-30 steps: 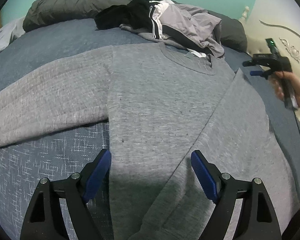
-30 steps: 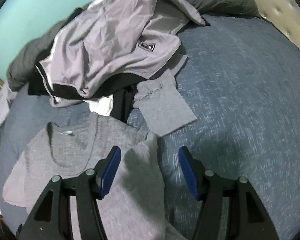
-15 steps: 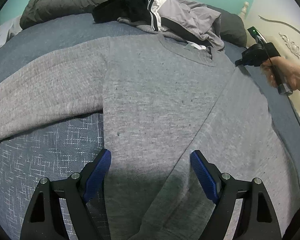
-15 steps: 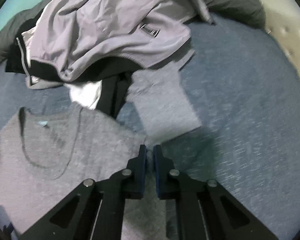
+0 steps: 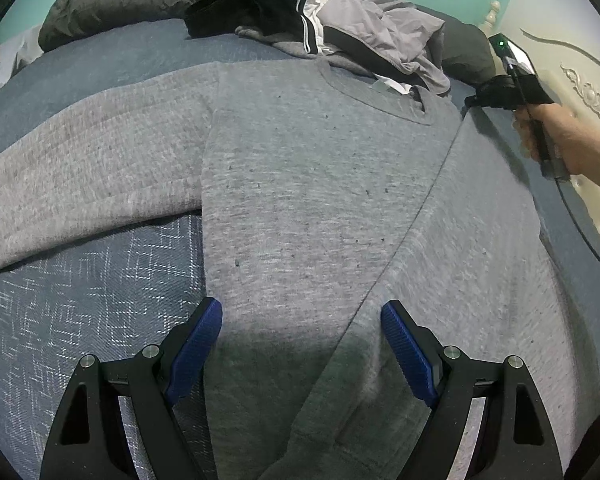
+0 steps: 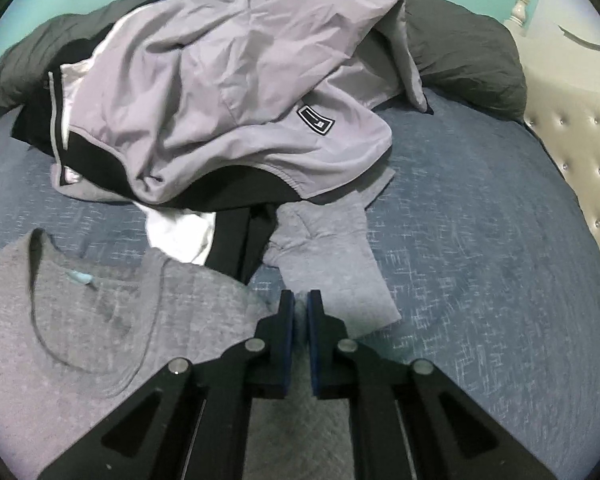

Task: Fold clothes
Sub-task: 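Pinch the folded sleeve with the right tool and straighten it, then open the right tool and release the sleeve, then move the left tool over to the unfolded grey sleeve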

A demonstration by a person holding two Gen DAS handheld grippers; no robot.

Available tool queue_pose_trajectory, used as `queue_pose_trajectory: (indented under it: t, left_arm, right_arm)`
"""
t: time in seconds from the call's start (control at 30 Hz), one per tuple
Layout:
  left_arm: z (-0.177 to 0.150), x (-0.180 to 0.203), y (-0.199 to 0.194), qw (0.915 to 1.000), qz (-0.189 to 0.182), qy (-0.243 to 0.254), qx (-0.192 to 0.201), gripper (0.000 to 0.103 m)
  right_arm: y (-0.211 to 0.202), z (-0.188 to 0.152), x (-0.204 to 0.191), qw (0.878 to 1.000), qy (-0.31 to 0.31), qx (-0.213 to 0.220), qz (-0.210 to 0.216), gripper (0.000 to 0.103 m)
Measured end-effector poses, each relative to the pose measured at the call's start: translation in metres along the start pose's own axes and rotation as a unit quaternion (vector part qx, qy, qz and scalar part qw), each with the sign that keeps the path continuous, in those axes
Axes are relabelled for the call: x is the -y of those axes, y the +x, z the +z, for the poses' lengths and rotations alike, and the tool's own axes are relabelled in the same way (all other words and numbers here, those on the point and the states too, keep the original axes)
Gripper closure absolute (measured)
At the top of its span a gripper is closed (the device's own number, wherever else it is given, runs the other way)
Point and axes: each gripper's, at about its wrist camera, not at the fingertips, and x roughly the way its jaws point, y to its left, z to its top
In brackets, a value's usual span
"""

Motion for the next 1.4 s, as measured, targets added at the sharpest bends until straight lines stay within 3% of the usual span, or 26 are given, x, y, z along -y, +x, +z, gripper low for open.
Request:
queue_pose_trajectory:
  t: [0.13,0.2,0.4,0.47,0.53,0.73,0.9,1.0,1.07,1.23,1.33,1.4]
  left_arm:
    - [0.0,0.0,0.001,1.0,0.001,0.0,-0.002,0.018]
    - [0.0,0.0,0.001,1.0,0.002,0.002,-0.003,0.018]
    - [0.002,-0.002,0.002,1.0,0.0,-0.001,-0.004,0.018]
    - [0.002,-0.003,0.002,1.0,0.0,-0.002,-0.004,0.018]
    - [0.003,-0.003,0.002,1.0,-0.001,-0.004,-0.005,0.018]
    - [0.003,-0.003,0.001,1.0,-0.001,-0.007,-0.006,0.018]
    - [0.003,-0.002,0.001,1.0,0.003,-0.005,-0.007,0.018]
    - [0.003,-0.002,0.002,1.0,0.004,-0.003,-0.008,0.018]
    - [0.002,-0.001,0.003,1.0,0.005,-0.001,-0.008,0.018]
    - [0.002,-0.001,0.003,1.0,0.004,-0.002,-0.009,0.018]
    - [0.002,-0.001,0.003,0.9999,0.005,-0.001,-0.009,0.018]
    - [0.003,0.0,0.003,0.9999,0.006,0.001,-0.01,0.018]
  right_arm:
    - [0.007,0.001,0.001,1.0,0.009,0.0,0.009,0.097]
    - [0.015,0.002,0.002,0.998,0.016,-0.018,0.051,0.097]
    - [-0.016,-0.001,0.044,0.992,0.061,0.036,0.101,0.092]
    - [-0.028,-0.005,0.067,0.988,0.092,0.049,0.115,0.073]
    - [-0.033,-0.021,0.088,0.985,0.11,0.037,0.131,0.067]
    - [-0.04,-0.089,0.112,0.978,0.115,-0.001,0.175,0.066]
    - [-0.036,-0.129,0.106,0.971,0.119,-0.015,0.208,0.067]
    - [-0.035,-0.142,0.099,0.968,0.115,-0.006,0.221,0.068]
    - [-0.031,-0.147,0.096,0.971,0.111,-0.006,0.211,0.086]
    - [-0.038,-0.144,0.102,0.977,0.131,0.018,0.166,0.087]
    - [-0.052,-0.144,0.112,0.971,0.155,0.044,0.174,0.087]
    - [-0.059,-0.149,0.114,0.965,0.164,0.044,0.202,0.087]
